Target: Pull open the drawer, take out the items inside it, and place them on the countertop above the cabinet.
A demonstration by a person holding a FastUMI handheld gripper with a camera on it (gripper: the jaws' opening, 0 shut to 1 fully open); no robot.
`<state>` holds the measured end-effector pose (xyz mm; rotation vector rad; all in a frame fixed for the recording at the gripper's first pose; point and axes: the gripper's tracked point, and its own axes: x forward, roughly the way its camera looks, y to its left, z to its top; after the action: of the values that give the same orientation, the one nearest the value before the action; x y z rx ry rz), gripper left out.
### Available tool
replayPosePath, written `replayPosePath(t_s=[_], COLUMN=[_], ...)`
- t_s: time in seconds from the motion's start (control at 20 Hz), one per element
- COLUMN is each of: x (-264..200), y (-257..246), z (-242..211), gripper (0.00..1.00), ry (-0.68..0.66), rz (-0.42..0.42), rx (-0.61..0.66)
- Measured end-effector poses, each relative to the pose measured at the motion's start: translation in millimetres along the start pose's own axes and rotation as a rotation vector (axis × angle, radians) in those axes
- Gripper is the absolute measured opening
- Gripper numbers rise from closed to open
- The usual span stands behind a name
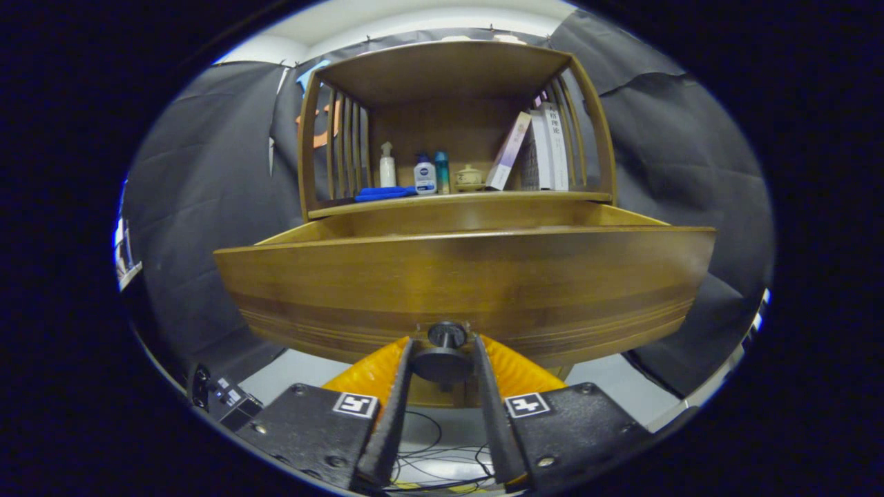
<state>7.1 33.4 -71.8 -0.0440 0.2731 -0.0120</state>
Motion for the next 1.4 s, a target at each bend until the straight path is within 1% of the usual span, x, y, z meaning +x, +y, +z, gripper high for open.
replayPosePath(t_s=[0.1, 0.2, 0.25, 0.35, 0.5, 0.6, 0.75, 0.85, 0.9, 1.0, 1.1, 1.15, 1.25, 1.4], x=[-14, -31, -38, -46, -41, -30, -3, 23, 36, 65, 87, 98, 122, 144], y=[-7, -12, -18, -25, -37, -40, -31, -24, -27, -25, -20, -17, -15, -20], z=[15, 42, 59, 95, 147, 175, 211, 223, 224, 224, 207, 202, 185, 158], gripper=[0.73, 0.89, 0.89, 0.98, 0.98, 0.99, 0.99, 0.99, 0.99, 0.99, 0.99, 0.99, 0.98, 0.97], ry=[-0.011, -0.039, -0.054, -0.086, -0.106, -0.083, -0.022, 0.056, 0.12, 0.213, 0.343, 0.388, 0.479, 0.587], rz=[-0.01, -0.007, -0.016, -0.023, -0.037, -0.039, 0.017, 0.046, 0.022, 0.033, 0.026, 0.039, 0.037, -0.001], rx=[-0.015, -0.021, -0.023, -0.021, -0.031, -0.056, -0.066, -0.039, -0.032, -0.052, -0.045, -0.031, 0.001, -0.022])
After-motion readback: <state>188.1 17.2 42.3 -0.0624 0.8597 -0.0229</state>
